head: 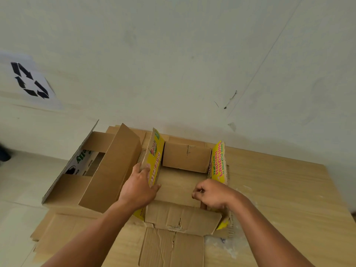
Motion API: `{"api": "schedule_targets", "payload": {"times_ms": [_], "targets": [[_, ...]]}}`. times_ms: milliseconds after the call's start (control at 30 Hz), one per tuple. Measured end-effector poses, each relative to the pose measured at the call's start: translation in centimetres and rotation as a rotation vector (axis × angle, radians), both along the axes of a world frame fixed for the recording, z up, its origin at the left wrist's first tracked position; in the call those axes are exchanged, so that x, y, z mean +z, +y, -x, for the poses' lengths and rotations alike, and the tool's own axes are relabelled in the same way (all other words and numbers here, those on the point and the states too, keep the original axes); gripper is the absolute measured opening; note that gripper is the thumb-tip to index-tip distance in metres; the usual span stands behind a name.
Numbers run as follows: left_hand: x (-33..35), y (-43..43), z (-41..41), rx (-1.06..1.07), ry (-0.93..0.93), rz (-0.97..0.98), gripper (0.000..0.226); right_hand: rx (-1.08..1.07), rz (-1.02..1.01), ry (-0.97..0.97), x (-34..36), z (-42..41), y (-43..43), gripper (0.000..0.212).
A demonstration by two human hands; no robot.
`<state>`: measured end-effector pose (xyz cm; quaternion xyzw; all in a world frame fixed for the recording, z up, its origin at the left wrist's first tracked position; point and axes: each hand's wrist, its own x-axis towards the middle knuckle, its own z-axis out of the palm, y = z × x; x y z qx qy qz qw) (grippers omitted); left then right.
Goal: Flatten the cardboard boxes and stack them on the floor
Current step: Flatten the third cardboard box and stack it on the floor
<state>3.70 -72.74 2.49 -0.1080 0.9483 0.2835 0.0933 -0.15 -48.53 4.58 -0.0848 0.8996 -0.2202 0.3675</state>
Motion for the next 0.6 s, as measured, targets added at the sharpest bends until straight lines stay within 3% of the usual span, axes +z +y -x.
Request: {"api": "schedule_targets", "payload": {"times_ms": [133,233,333,400,500,600], "targets": [[0.4,0.7,-0.3,-0.026,0.000,0.092,0.082,-0.001,-0.010,-0.066,0.3,-0.4,-0.8,0.023],[0.3,1.2,-0.7,-0.076,-0.005,0.172,0.090,-0.032,-0.061,-0.180,0.8,-0.2,-1.7,0.033],[0.1,1.2,-0.8,-0.088,-0.015,0.166,0.094,-0.115,-0.055,-0.019,0.0,1.8,-2.9,0.049],[-0.1,1.1,-0.8,-0.083,-0.018,0.147,0.095,-0.491,0.180,-0.027,-1.5,3.6,-4.0,0.050],[-0.2,0.9,-0.6,-0.088,-0.004,0.126,0.095,-1.212,0.611,-0.297,-3.6,6.0,-5.3,0.034],[-0.3,0.8,-0.7,-0.096,-0.005,0.121,0.095,-1.562,0.735,-0.407,-5.4,7.1,-5.8,0.046]]}}
